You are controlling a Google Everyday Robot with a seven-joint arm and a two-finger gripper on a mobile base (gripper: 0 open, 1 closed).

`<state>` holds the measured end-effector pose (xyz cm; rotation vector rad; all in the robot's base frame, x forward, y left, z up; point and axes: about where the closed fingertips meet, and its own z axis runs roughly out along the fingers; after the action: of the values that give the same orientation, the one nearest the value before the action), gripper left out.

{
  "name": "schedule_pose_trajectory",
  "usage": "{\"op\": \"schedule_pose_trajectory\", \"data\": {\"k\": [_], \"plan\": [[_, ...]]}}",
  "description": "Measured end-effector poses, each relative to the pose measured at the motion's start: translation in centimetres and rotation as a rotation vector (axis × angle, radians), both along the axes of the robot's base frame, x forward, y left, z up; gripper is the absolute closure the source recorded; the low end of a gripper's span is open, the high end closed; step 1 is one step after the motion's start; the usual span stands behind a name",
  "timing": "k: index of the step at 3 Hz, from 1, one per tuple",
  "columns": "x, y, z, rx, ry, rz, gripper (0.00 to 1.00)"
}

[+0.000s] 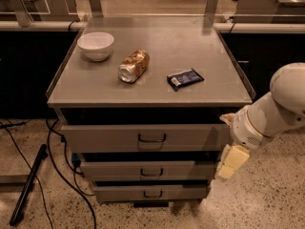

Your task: Open top drawer

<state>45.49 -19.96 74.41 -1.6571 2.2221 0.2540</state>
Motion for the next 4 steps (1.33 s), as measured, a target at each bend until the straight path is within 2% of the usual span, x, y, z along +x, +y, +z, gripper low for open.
{"op": "schedule_pose_trajectory", "data": {"k": [2, 4], "plan": [[1.1, 1.4, -2.7, 0.019, -0.094, 0.073, 0.0], [3.3, 3.4, -4.1, 0.027, -0.141, 0.135, 0.0]]}}
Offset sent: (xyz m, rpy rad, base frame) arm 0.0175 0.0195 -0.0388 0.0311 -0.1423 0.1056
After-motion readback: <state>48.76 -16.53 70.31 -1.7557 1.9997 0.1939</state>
